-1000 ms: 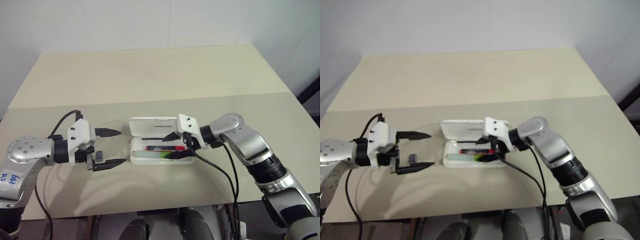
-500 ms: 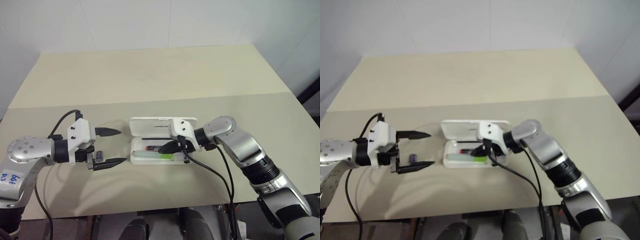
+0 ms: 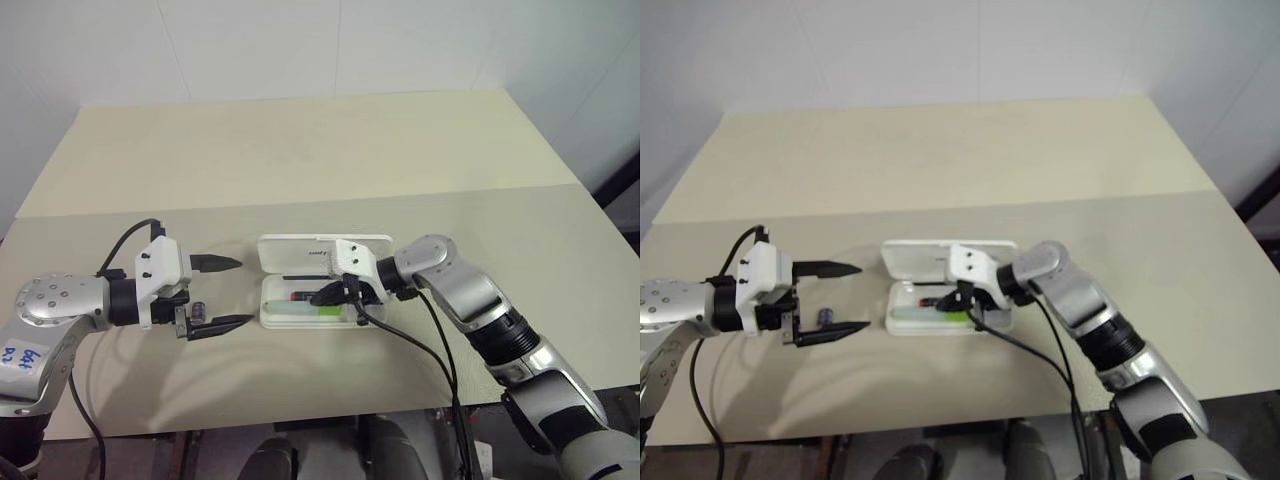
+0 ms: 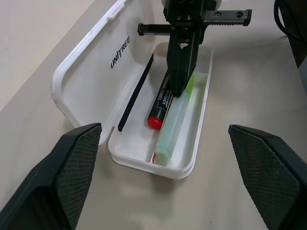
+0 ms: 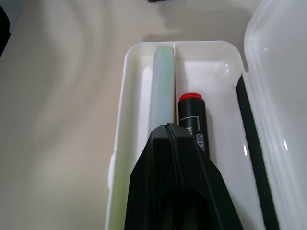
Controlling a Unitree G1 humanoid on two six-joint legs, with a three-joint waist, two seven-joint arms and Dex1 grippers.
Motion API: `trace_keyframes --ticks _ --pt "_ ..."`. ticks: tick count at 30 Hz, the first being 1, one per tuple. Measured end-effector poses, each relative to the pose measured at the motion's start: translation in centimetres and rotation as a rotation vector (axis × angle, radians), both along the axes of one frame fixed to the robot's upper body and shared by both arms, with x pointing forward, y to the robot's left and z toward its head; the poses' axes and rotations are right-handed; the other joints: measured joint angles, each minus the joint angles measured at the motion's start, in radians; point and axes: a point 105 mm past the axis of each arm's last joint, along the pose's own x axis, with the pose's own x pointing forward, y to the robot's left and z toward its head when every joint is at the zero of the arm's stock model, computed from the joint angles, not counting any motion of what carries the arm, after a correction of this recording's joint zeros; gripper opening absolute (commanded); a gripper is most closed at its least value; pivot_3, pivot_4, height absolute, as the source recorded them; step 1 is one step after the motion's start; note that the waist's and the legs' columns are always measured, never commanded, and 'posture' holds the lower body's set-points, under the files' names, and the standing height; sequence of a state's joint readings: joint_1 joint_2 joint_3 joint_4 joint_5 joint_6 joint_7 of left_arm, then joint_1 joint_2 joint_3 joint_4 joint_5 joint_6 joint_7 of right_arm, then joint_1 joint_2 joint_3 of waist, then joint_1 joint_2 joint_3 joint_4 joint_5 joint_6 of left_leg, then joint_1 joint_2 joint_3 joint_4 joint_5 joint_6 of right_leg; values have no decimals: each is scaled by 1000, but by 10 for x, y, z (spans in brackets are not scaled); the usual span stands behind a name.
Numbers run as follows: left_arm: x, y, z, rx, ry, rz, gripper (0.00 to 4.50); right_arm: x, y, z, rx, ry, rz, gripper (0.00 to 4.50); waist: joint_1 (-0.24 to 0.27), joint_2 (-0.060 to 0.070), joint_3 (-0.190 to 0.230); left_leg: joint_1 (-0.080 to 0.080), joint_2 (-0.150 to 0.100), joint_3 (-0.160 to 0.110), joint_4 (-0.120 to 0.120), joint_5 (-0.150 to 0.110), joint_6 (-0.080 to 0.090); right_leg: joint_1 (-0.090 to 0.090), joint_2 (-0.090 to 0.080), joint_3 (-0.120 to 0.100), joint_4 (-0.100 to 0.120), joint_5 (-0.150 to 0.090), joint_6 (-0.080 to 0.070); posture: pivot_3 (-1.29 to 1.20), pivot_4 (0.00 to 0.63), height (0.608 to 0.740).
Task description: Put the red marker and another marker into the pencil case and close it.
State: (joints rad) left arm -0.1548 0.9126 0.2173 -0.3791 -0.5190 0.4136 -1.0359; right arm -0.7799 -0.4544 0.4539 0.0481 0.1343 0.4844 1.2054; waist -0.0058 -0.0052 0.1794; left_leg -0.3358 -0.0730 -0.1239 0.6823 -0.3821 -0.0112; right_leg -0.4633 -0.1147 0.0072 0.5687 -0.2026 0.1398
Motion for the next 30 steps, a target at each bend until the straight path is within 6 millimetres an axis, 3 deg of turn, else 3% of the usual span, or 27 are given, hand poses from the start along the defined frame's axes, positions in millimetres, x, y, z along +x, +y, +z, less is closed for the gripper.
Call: trace_keyframes --ticks 17,30 --pt "1 -1 2 -3 -12 3 4500 1 -1 -1 0 0 5 8 0 0 0 0 0 0 0 0 0 0 0 0 0 0 0 0 150 740" --pt "2 -1 4 -3 -18 1 4500 -15 -8 -12 -55 73 70 8 1 0 0 0 0 0 0 0 0 0 0 0 0 0 0 0 150 740"
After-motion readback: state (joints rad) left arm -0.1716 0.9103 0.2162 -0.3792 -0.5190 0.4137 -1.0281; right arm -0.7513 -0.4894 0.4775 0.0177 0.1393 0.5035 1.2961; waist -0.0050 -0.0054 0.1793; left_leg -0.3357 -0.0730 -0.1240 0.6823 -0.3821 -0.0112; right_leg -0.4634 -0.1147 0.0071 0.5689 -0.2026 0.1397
